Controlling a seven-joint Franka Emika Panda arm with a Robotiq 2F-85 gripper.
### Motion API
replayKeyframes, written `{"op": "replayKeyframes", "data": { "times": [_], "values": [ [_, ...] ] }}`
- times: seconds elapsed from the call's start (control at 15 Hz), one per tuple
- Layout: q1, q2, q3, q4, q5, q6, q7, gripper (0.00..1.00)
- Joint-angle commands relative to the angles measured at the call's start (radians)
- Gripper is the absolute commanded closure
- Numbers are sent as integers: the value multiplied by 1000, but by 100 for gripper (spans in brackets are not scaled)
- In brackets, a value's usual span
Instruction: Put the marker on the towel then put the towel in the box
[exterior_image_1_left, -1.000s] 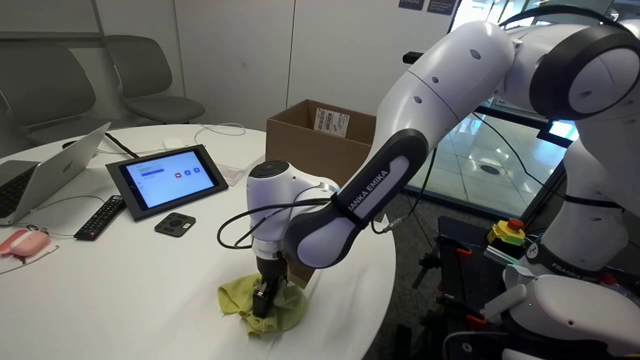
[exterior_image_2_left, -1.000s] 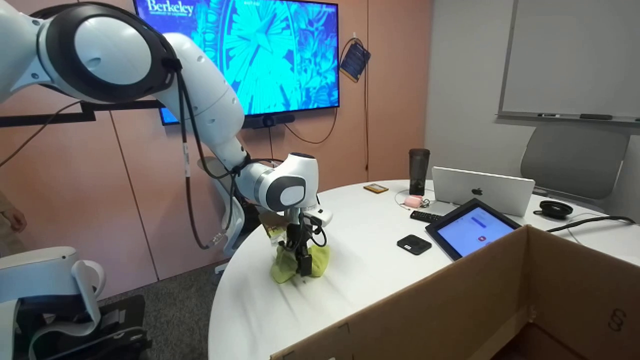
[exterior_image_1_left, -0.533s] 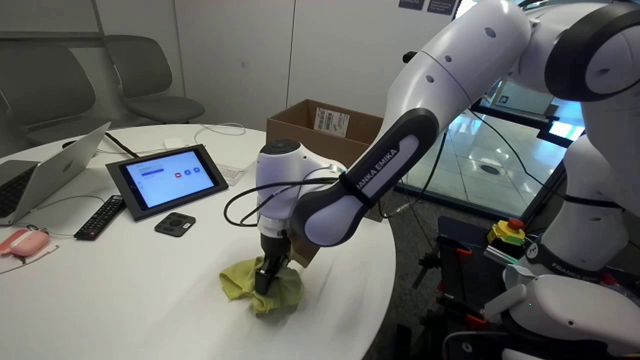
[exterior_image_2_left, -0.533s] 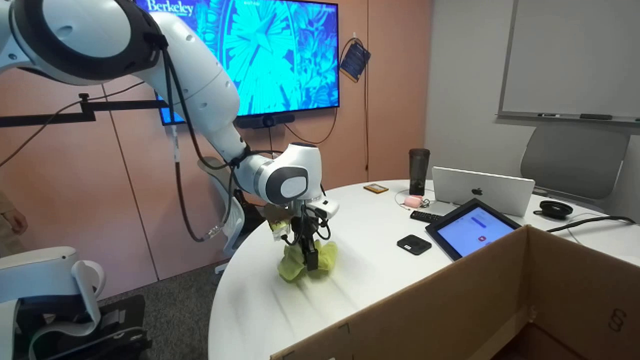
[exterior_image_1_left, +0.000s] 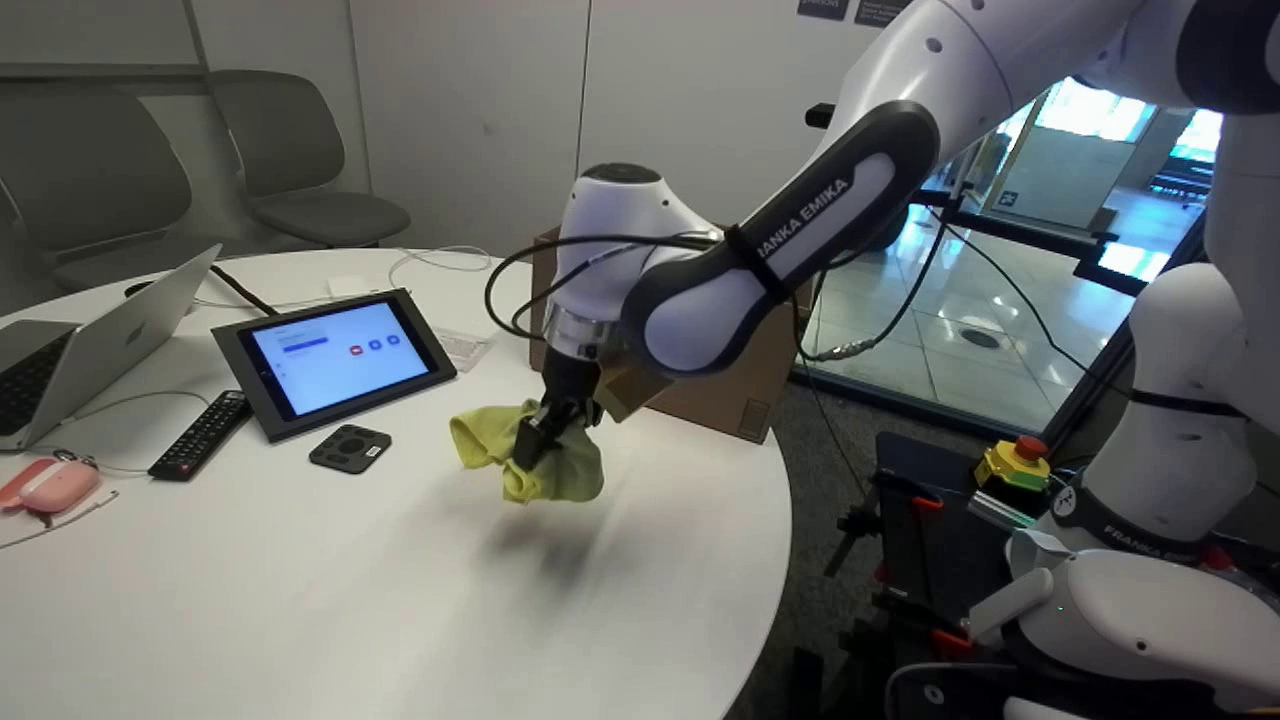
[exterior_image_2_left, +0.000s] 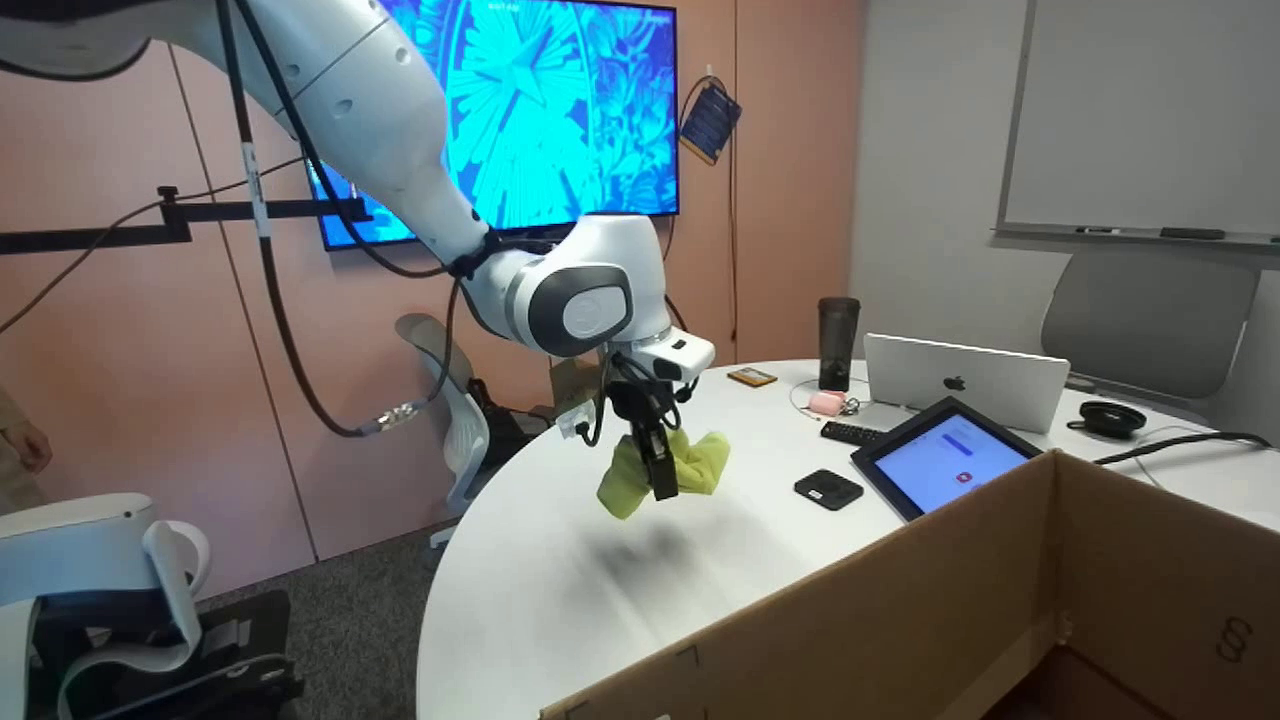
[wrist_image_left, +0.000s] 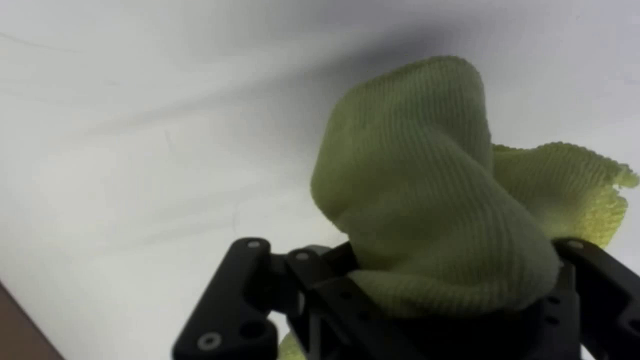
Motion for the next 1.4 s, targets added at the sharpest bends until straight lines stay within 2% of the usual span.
{"op": "replayKeyframes", "data": {
  "times": [0.0,0.4,0.8,1.07,1.33],
  "values": [
    [-7,-138,-50,-109,-53,50,111,98],
    [-85,-265,-123,-155,-121,48,265,98],
    [-186,-304,-187,-142,-215,69,482,98],
    [-256,-321,-214,-135,-223,75,615,98],
    [-287,-334,-254,-141,-262,88,800,98]
  ]
}}
